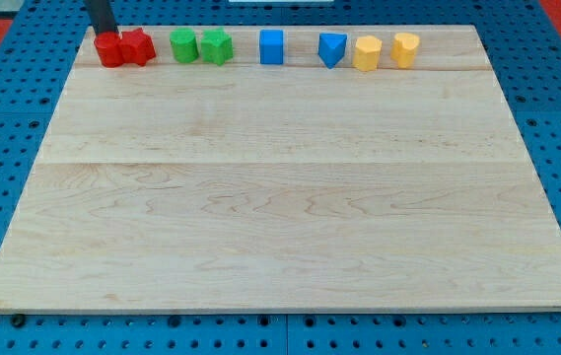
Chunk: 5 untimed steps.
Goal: Move red circle along with group of blocks slightly right
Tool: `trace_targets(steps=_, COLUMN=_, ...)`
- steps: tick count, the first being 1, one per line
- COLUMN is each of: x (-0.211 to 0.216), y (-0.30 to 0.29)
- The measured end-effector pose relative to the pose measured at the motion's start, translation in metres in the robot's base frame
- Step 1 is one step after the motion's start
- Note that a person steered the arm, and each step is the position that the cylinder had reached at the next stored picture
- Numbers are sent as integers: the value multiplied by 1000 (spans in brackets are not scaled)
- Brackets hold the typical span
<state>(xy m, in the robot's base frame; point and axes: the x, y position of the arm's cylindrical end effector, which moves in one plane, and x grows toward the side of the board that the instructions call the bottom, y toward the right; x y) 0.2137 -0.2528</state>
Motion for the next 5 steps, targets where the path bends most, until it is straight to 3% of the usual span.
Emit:
trace_targets(steps=2, x=1, y=-39)
trace_targets(steps=5, x=18, y=-39)
